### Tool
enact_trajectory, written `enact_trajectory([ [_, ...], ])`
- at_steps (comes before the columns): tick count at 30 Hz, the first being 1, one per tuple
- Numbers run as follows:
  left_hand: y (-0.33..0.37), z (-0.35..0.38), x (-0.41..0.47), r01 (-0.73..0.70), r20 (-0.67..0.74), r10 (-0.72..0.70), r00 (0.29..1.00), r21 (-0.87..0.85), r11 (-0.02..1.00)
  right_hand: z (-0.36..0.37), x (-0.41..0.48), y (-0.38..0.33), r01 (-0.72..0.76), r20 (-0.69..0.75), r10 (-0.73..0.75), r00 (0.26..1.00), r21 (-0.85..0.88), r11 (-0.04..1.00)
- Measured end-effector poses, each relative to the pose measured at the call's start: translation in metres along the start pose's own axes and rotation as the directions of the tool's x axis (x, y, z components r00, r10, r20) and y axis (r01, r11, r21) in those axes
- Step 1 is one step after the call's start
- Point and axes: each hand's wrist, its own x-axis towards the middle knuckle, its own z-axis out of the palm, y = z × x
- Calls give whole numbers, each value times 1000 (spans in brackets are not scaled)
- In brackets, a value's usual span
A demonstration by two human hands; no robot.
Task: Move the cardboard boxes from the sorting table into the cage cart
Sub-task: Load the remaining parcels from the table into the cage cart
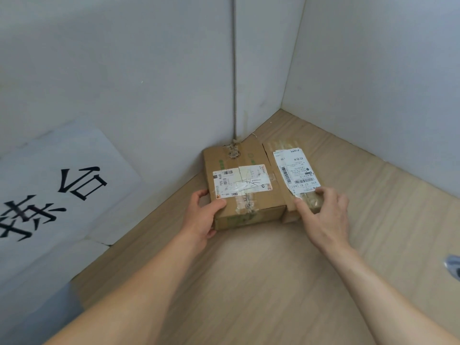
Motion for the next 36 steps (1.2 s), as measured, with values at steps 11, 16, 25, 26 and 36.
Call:
enact_trajectory([
  [11,-12,-26,-14,32,48,-29,998,-70,997,2,-4,19,-279,101,265,959,506,816],
  [16,-23,-43,-32,22,44,-16,999,-146,989,-2,-19,11,-368,286,231,930,702,611],
  [25,-22,-78,-91,-101,60,110,992,-133,986,-25,-72,-2,-340,370,78,926,726,597],
  [26,-22,-84,-101,-114,72,124,990,-125,986,-29,-80,-7,-324,371,55,927,719,615],
  [36,-38,-171,-226,-273,75,280,957,-89,958,-75,-193,-53,-213,399,-143,906,719,661],
])
